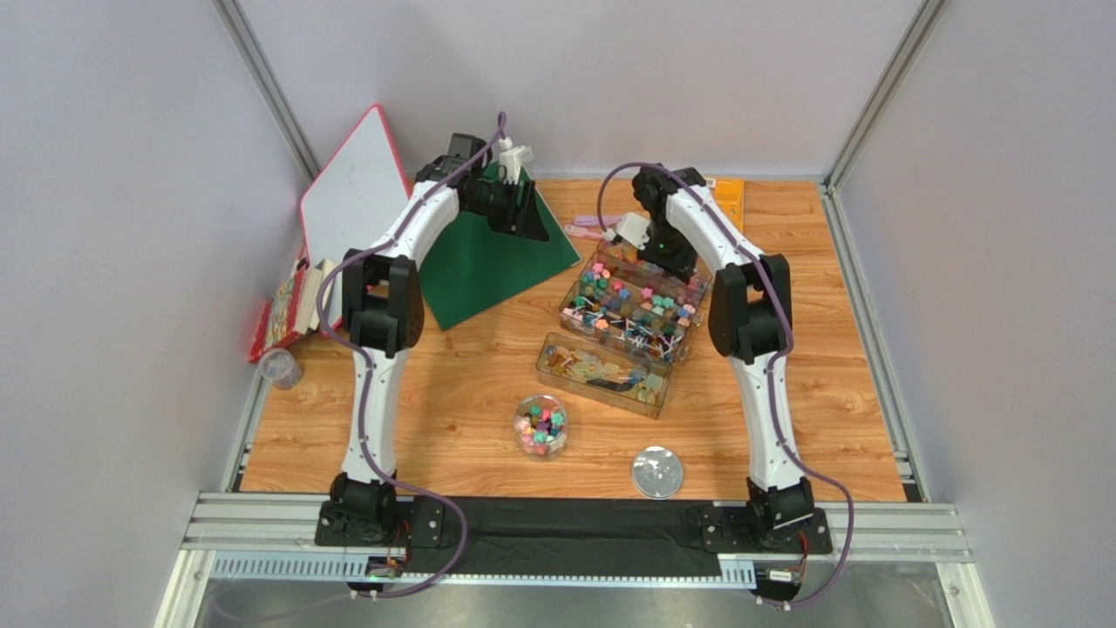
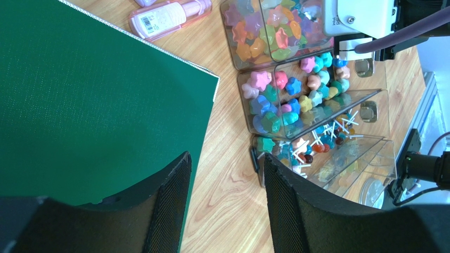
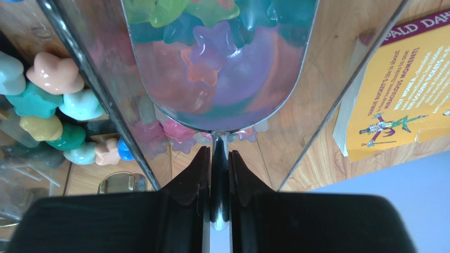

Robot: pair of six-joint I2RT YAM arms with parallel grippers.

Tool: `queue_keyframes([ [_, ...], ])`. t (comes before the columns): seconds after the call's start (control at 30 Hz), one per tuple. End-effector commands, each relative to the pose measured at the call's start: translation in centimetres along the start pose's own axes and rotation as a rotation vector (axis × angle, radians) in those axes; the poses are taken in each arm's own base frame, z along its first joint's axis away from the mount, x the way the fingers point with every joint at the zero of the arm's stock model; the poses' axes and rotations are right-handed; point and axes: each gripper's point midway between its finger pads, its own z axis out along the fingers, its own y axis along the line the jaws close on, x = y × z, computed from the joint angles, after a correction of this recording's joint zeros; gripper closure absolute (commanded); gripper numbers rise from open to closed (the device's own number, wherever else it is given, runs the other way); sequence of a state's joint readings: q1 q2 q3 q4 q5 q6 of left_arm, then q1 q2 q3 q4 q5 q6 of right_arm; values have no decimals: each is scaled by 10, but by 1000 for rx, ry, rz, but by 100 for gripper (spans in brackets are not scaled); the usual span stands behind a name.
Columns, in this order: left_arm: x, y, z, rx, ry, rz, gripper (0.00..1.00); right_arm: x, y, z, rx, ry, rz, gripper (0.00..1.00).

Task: Pack the candies
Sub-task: Scoop the fake candies from the storage box.

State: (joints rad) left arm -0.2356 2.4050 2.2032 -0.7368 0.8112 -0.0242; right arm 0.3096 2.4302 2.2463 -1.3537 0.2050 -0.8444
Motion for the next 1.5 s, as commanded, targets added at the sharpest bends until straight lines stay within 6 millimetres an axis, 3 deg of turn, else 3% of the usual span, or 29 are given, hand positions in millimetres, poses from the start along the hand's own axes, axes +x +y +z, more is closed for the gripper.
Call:
queue_keyframes([
  [0.0, -19, -23, -21, 10, -46, 30, 39, 29, 61, 0, -264, 142, -40, 100],
  [0.47, 10, -10, -33, -78, 57, 127, 36, -2, 71, 15, -308, -88, -7, 100],
  [0.83, 5, -8, -46, -126, 54, 185, 36, -25, 63, -2, -264, -338, 35, 100],
  [0.97, 1, -9, -48, -133, 50, 192, 36, -27, 66, -1, -287, -342, 59, 100],
  [1.07, 2, -11, -50, -131, 51, 184, 36, -26, 67, 5, -303, -315, 81, 94],
  [1.23, 5, -11, -52, -139, 58, 179, 36, -33, 69, -2, -306, -374, 69, 72],
  [1.4, 7, -12, -53, -140, 60, 174, 36, -37, 67, 2, -301, -379, 70, 70],
  [1.47, 7, -12, -53, -143, 61, 173, 36, -37, 67, 3, -304, -380, 70, 74],
])
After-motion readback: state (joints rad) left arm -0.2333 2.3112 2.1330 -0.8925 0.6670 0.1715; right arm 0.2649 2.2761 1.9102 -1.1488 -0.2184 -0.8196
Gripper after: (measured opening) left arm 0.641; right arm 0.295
